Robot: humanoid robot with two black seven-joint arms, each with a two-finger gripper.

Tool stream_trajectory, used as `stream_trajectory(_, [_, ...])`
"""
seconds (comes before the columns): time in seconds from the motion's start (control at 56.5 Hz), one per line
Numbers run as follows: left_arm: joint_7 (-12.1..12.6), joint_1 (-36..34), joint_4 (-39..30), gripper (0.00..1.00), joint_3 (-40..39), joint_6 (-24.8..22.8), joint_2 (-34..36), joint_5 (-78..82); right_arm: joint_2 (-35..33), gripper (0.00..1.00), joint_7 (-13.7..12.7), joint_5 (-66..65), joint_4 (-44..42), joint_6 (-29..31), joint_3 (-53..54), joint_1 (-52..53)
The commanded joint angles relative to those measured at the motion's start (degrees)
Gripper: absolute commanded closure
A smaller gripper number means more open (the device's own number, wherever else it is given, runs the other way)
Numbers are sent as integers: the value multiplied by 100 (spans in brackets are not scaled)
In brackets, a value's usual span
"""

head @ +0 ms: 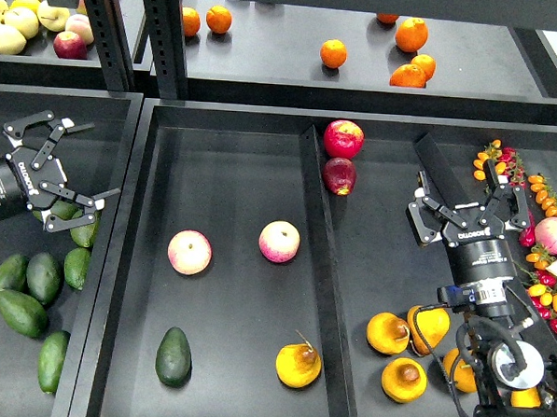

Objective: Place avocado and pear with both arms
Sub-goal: 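Move the left gripper over the dark green avocado in the middle compartment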

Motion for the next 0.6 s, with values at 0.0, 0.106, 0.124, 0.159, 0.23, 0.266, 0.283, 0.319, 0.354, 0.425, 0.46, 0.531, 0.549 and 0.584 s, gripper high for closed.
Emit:
stream_trajectory(0.0, [-1,-1104,-44,0,1365,0,-57,113,-88,0,-47,17,-343,-10,54,245])
stream_trajectory(0.106, [-1,-1921,-88,0,2481,0,-197,148,-246,0,-73,167,-581,-1,89,377])
stream_trajectory(0.124, [-1,-2036,-88,0,2648,0,-259,174,-272,0,-73,193,-625,-1,98,395])
stream_trajectory(0.159, [-1,-2159,-88,0,2816,0,-355,244,-299,0,-73,211,-686,-1,98,421])
stream_trajectory(0.23, [-1,-2335,-70,0,3106,0,-575,481,-360,0,-73,246,-800,7,115,447])
stream_trajectory(0.266, [-1,-2388,-53,0,3203,0,-689,622,-387,0,-73,246,-862,16,159,465])
stream_trajectory(0.283, [-1,-2397,-35,0,3238,0,-760,710,-404,0,-73,246,-906,16,177,482])
stream_trajectory(0.319, [-1,-2406,-9,0,3265,0,-865,824,-430,0,-82,246,-959,34,203,509])
stream_trajectory(0.354, [-1,-2406,18,0,3283,0,-953,921,-448,0,-82,255,-1012,43,212,526])
stream_trajectory(0.425, [-1,-2406,88,0,3370,0,-1129,1150,-536,0,-82,298,-1143,60,221,544])
stream_trajectory(0.46, [-1,-2406,106,0,3388,0,-1173,1176,-571,0,-82,351,-1170,69,221,553])
stream_trajectory(0.531, [-1,-2406,97,0,3397,0,-1305,1185,-650,0,-82,500,-1231,69,221,562])
stream_trajectory(0.549, [-1,-2406,97,0,3397,0,-1323,1185,-668,0,-82,510,-1240,69,221,562])
stream_trajectory(0.584, [-1,-2406,106,0,3406,0,-1384,1203,-694,0,-82,518,-1266,69,221,579])
